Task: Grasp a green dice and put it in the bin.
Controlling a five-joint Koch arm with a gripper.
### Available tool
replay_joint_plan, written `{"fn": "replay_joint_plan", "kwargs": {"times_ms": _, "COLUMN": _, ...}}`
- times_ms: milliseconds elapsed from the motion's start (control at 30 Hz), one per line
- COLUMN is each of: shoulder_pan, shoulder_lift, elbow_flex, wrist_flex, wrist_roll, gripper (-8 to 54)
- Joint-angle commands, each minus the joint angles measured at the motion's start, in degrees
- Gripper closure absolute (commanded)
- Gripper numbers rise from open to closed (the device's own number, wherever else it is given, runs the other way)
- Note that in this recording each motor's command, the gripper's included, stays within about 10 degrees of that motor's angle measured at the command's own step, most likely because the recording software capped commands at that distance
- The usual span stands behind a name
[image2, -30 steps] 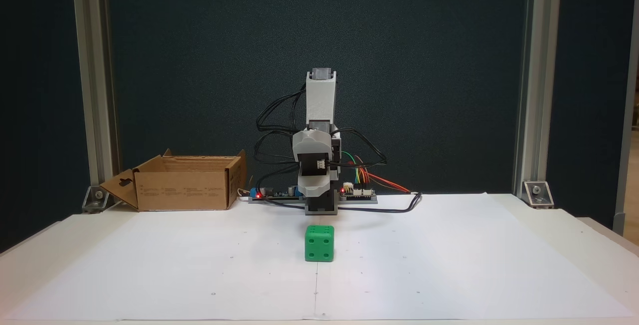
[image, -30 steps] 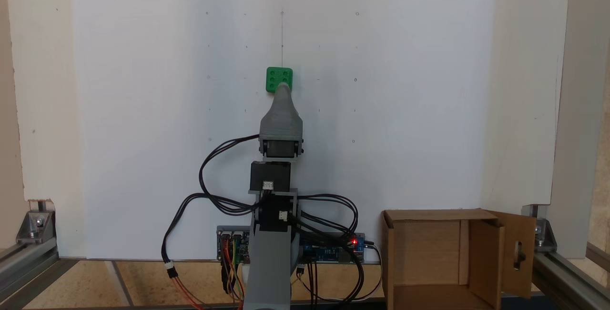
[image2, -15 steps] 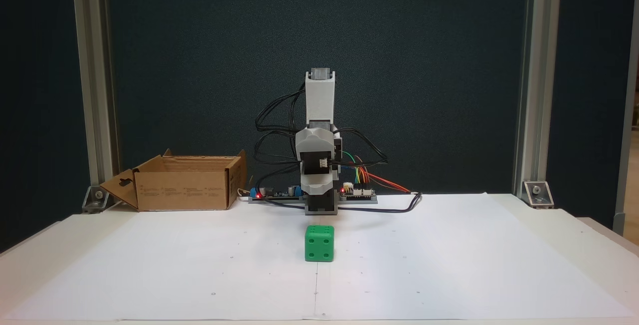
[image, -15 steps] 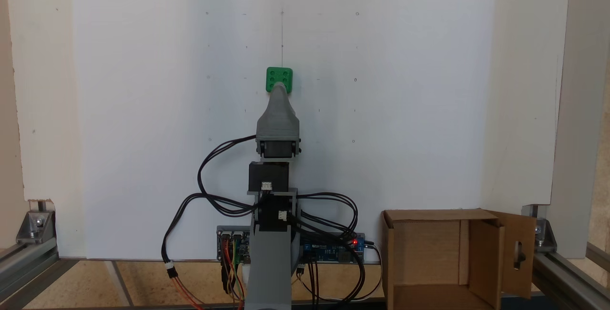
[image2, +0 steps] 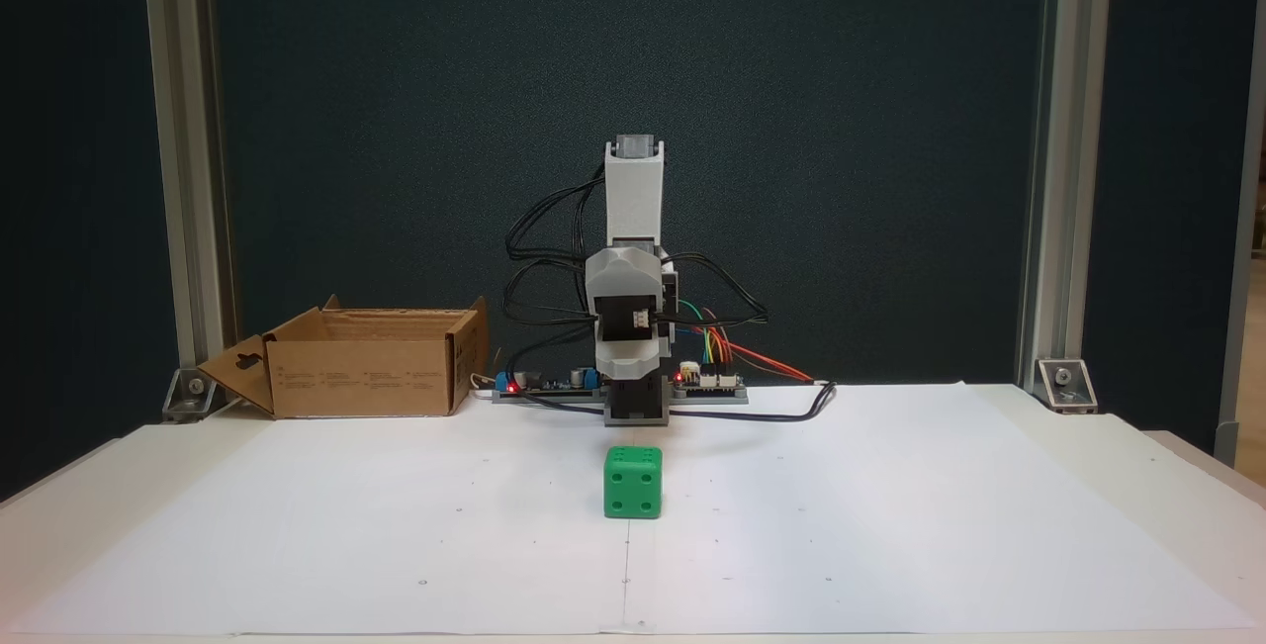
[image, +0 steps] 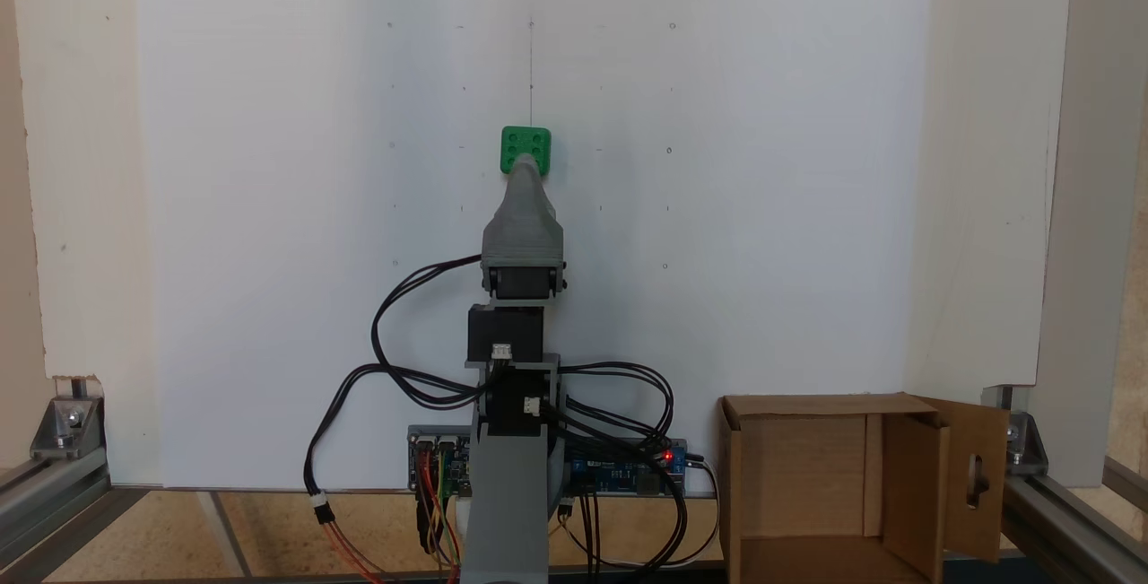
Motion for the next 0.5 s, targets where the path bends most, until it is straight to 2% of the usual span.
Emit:
{"fn": "replay_joint_plan", "kwargs": {"times_ms": 0, "shoulder_pan": 0.0, "shoulder_lift": 6.33, "elbow_flex": 2.72, "wrist_flex": -3.6, "wrist_roll": -2.11, "gripper": 1.1}}
{"fn": "replay_joint_plan", "kwargs": {"times_ms": 467, "shoulder_pan": -0.79, "shoulder_lift": 6.33, "elbow_flex": 2.64, "wrist_flex": -4.04, "wrist_roll": -2.11, "gripper": 1.1}}
